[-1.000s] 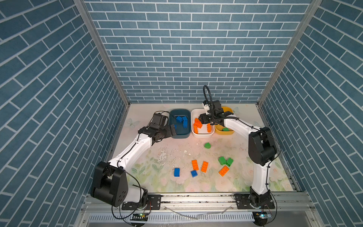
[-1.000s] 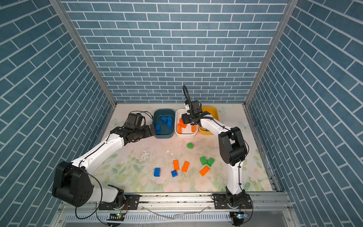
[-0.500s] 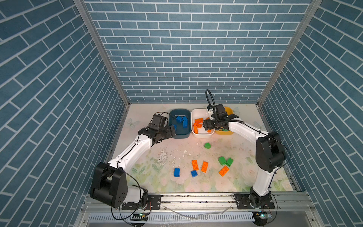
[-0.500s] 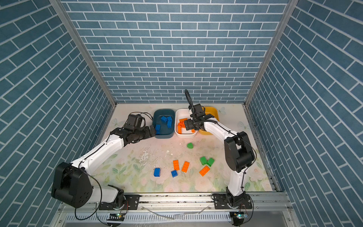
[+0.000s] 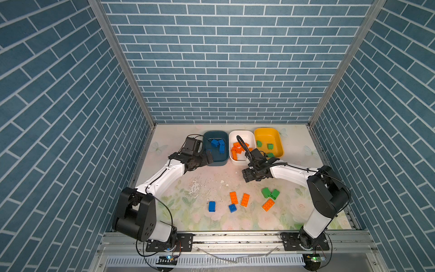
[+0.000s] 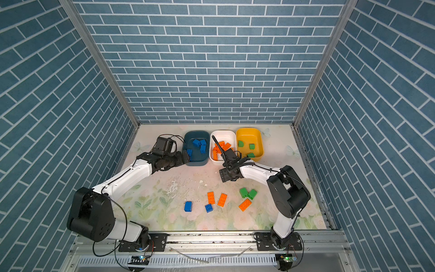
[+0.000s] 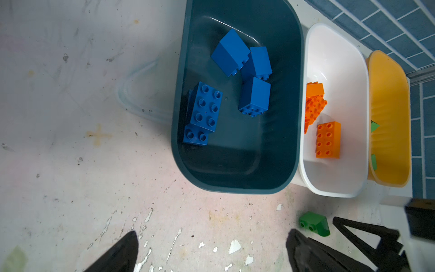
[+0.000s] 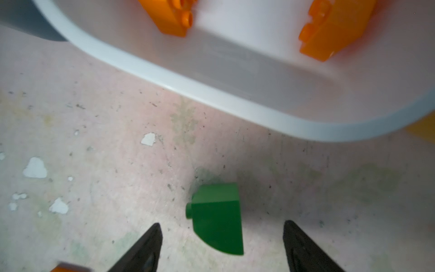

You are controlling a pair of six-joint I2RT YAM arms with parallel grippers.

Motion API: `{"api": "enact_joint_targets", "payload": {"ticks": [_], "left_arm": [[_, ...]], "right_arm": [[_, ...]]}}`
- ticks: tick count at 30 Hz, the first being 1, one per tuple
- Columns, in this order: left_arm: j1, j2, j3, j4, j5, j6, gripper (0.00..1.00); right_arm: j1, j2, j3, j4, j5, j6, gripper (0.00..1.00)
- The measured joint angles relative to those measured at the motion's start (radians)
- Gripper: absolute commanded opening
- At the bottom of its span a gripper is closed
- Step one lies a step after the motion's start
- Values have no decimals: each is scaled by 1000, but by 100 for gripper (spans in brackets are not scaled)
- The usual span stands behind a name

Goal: Sort the legos into containers by color
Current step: 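Lower the right gripper onto the green brick beside the white tub and grasp it, then drop the green brick into the yellow tub while the left gripper moves to the pile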

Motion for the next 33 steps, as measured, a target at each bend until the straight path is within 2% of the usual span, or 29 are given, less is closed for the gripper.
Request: {"api": "enact_joint_targets", "payload": {"ticks": [4,14,23,26,33], "left_arm": [[0,0,0,1,-1,0,99],[0,0,0,3,0,0,99],[-5,2,0,3,-2,1,99],[-17,2,0,-1,-16,5,99],[-83,2,0,-33,-73,27,99]], "right_arm": [[3,28,0,5,13,16,59],[5,72,24,40,21,19,55],[5,76,23,90,23,16,33],[5,33,-11,116,19,-10,32],[-26,-171,-117,183,-5,-92,32]]}}
